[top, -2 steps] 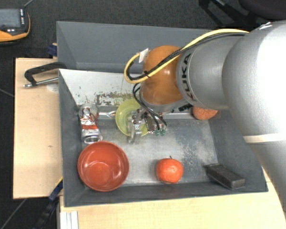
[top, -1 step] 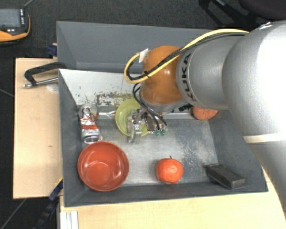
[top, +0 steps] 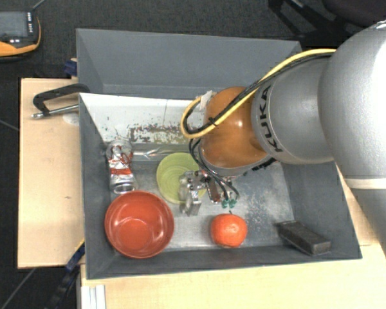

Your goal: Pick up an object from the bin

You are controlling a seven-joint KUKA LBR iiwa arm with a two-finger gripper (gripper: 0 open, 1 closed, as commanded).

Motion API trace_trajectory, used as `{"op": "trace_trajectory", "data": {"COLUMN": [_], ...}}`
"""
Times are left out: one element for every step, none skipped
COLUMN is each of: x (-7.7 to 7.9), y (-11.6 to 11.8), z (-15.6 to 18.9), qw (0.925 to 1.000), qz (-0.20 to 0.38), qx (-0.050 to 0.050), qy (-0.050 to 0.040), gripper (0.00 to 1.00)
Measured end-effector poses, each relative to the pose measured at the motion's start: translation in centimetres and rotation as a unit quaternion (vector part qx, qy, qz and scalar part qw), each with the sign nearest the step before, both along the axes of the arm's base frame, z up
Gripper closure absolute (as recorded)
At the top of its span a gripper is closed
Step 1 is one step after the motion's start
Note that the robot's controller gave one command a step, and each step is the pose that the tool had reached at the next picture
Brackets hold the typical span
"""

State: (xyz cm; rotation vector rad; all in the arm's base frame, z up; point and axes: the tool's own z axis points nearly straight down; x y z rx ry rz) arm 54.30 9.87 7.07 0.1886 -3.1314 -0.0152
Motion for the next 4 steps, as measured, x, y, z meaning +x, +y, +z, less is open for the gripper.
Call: {"op": "trace_trajectory", "data": {"x": [0.2,0.2,0.2,3.2], "y": [0.0,0.0,0.0,-1.4], "z": [0.0,0.0,0.0,17.0], "qw": [1.0,1.0,1.0,0.9998], "qz": [0.0,0.0,0.0,0.015], "qx": [0.001,0.001,0.001,0.002], "qy": [-0.0018,-0.0018,-0.0018,-0.0097], "gripper": [1.0,1.0,1.0,1.0]}}
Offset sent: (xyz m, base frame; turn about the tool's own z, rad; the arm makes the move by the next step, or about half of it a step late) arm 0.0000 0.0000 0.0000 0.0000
